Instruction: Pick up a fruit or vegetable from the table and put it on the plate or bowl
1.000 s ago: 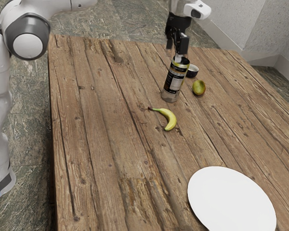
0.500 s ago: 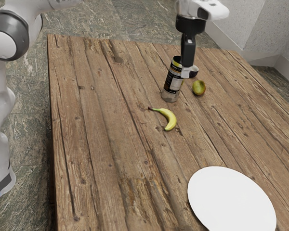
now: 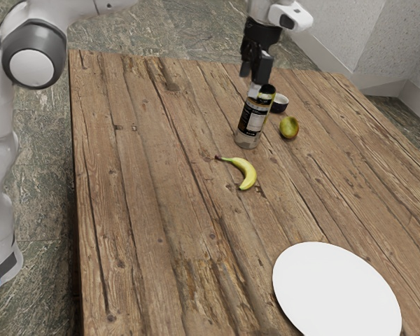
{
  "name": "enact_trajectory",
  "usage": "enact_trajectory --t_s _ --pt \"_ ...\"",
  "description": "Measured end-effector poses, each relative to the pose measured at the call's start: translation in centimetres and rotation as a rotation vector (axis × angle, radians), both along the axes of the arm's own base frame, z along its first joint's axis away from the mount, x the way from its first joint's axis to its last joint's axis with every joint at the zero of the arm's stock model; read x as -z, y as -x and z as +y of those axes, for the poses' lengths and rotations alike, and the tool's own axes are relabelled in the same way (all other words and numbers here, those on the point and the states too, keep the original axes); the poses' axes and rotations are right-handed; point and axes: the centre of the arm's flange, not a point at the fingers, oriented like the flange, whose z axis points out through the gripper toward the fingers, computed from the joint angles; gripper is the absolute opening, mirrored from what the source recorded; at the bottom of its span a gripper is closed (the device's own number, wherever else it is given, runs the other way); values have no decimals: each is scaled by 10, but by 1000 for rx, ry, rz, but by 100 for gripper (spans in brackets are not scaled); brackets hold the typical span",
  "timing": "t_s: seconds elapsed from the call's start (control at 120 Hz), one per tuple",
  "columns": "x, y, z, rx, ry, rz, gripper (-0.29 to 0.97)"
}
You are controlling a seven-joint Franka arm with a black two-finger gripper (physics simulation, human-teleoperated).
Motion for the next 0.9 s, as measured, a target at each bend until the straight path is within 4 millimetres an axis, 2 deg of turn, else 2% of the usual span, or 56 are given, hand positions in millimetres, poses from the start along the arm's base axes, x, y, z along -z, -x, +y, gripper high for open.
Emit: enact_trajectory --t_s 0.058,0.192,0.233,0.3,0.367,0.642,0.9 --pt "9 -6 18 11 -12 -2 68" --pt "33 -35 8 129 -78 -16 68" --pt "36 -38 20 136 -93 -15 68" --pt "56 -42 46 140 -103 18 68" --pt "86 -47 58 183 -98 56 68" --pt "163 -90 51 428 -79 78 68" --pt "210 -92 55 599 -36 98 68"
